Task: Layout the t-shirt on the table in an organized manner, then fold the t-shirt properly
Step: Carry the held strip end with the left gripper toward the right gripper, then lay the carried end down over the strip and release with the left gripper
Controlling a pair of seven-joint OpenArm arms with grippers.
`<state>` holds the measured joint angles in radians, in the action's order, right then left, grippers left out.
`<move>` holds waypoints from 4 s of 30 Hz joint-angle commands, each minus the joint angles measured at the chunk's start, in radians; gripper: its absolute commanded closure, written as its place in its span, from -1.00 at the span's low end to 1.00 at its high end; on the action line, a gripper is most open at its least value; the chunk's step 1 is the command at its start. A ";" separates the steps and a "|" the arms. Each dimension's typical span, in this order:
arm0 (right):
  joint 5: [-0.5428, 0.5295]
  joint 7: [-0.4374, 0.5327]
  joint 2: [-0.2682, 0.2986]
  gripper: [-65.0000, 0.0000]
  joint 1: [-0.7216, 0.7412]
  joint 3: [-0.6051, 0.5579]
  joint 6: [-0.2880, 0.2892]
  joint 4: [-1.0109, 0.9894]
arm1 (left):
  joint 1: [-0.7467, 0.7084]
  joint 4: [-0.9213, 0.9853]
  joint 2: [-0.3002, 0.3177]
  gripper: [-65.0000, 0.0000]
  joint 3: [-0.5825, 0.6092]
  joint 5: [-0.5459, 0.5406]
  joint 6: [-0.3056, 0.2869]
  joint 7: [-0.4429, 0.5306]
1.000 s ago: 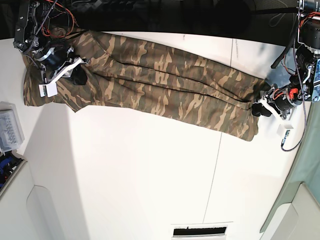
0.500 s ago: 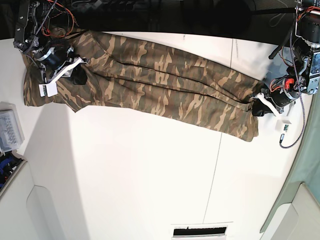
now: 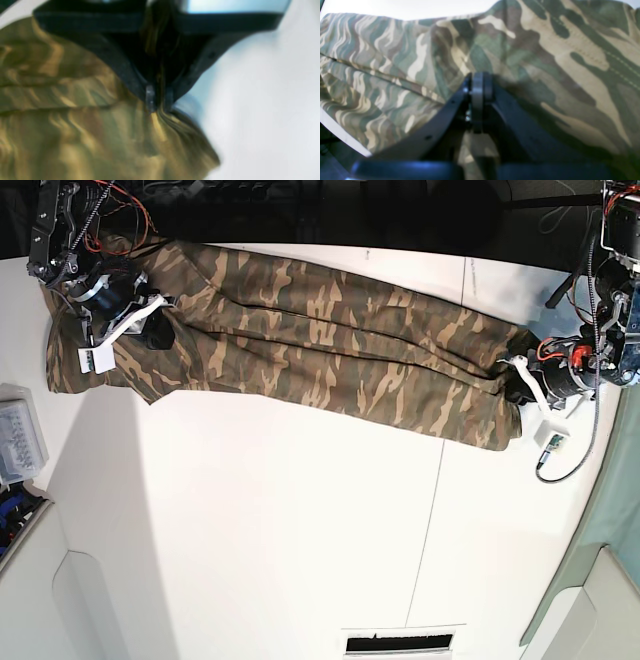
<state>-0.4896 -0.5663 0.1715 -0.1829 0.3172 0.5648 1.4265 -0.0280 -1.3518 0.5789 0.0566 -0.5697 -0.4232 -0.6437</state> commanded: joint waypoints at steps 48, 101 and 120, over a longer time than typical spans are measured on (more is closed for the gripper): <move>-0.006 0.016 0.011 1.00 0.008 0.002 0.008 0.013 | -0.072 -0.391 -0.330 1.00 0.252 0.162 0.124 -0.097; -0.008 0.021 0.011 1.00 0.008 0.002 0.008 0.013 | -0.072 -0.397 -0.368 0.30 0.486 0.094 0.003 -0.074; -0.183 0.003 0.035 0.40 0.008 0.203 0.008 0.074 | -0.069 -0.472 -0.338 0.30 0.304 0.084 0.003 -0.068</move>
<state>-0.6544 -0.5777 0.1921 -0.1825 0.5156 0.5648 1.4822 -0.1070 -1.8053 0.2420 0.3603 -0.4679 -0.4122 -0.7292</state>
